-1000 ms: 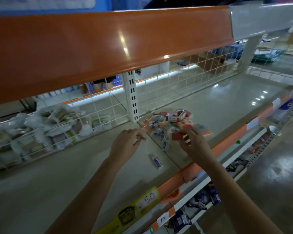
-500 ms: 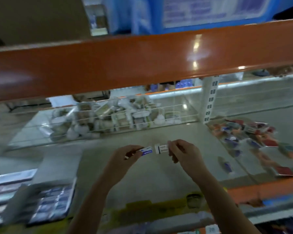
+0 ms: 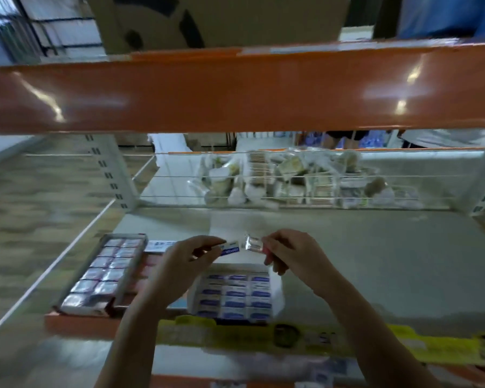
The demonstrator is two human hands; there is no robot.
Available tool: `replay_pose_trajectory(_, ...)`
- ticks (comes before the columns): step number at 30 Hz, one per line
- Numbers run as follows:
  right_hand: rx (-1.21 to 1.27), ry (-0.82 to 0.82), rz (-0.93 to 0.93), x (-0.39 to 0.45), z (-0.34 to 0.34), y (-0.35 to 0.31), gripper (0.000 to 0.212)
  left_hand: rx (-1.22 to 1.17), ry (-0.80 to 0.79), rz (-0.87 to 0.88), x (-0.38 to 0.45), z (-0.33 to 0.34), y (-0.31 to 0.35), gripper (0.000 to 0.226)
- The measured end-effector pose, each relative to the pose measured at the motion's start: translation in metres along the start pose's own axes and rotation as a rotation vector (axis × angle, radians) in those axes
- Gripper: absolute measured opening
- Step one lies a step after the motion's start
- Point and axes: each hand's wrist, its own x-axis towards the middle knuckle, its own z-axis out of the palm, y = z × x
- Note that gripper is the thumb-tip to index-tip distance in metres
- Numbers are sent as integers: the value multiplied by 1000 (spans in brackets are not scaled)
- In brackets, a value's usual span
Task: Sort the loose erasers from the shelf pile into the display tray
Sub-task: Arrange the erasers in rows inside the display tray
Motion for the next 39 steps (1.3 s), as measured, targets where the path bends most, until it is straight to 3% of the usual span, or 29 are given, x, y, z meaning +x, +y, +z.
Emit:
replay_pose_trajectory(6, -142, -95, -53, 24, 72, -17, 9, 87, -8, 4, -6, -62, -53, 29)
replay_pose_trajectory(15, -436, -138, -178, 54, 133, -33, 19, 26, 82, -37, -11, -107, -112, 41)
replay_pose_trajectory(30, -452, -399, -112, 91, 211, -55, 17, -51, 199, -138, -31, -160, -161, 33)
replay_pose_trajectory(39, -633, -535, -169, 81, 230, -68, 22, -29, 214, -171, -40, -161, -174, 21)
